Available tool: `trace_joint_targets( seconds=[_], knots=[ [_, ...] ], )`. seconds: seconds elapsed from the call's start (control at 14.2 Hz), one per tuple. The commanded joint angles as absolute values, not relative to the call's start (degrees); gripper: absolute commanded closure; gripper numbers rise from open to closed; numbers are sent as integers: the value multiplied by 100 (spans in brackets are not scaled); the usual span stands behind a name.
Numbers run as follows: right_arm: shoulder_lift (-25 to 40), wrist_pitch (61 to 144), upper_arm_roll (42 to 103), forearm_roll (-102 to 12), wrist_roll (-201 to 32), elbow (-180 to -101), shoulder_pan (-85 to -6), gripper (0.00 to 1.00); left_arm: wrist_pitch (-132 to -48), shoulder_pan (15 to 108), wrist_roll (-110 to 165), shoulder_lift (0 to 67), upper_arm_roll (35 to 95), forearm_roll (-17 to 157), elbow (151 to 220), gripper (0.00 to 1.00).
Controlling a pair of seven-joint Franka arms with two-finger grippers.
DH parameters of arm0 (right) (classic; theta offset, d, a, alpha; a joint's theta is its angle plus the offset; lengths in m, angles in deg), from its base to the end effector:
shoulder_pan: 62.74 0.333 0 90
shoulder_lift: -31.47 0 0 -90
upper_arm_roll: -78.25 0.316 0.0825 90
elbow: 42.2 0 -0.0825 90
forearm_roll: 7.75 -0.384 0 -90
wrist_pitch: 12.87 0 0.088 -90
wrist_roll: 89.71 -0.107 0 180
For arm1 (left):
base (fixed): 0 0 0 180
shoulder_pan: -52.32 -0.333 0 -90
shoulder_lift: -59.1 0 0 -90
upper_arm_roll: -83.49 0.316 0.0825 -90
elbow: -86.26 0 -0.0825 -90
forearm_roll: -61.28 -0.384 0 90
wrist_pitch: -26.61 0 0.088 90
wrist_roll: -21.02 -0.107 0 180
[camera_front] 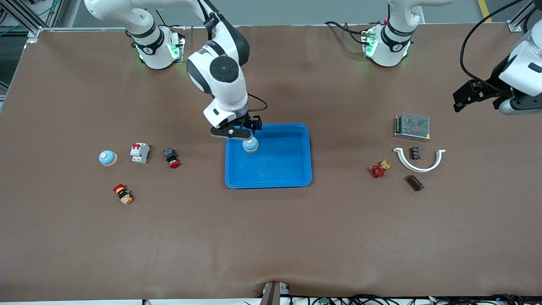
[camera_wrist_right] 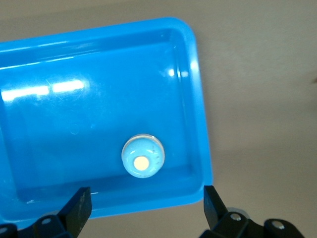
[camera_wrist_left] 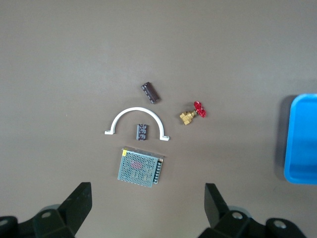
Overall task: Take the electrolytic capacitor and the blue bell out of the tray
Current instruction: 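Grasp the second blue bell in the tray with the right gripper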
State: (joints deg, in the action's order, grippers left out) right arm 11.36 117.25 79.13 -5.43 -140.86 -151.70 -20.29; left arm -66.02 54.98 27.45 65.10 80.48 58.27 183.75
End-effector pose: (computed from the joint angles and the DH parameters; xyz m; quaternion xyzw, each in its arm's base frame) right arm 0.4546 0.4268 0.3139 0.9984 -0.0557 0.0125 0.0055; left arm 0.5230 -0.0479 0.6232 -0.9995 -0.0058 -0.0129 0.0278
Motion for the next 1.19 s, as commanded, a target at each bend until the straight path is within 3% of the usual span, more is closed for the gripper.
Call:
trace_joint_targets(
  seconds=[0.0,0.21,1.12],
  knots=[
    [959,12062,7833,-327,-14350,-15276,-1836,0,-6656,5636,2542,6781,8234,6004,18654,0],
    [801,12861,7833,-318,-14359,-15697,-1775,0,-6455,5733,2551,6842,8261,6136,18636,0],
    [-43,13759,7755,-204,-14385,-15663,-1704,0,-6225,5716,2647,6456,8217,6145,18048,0]
  ],
)
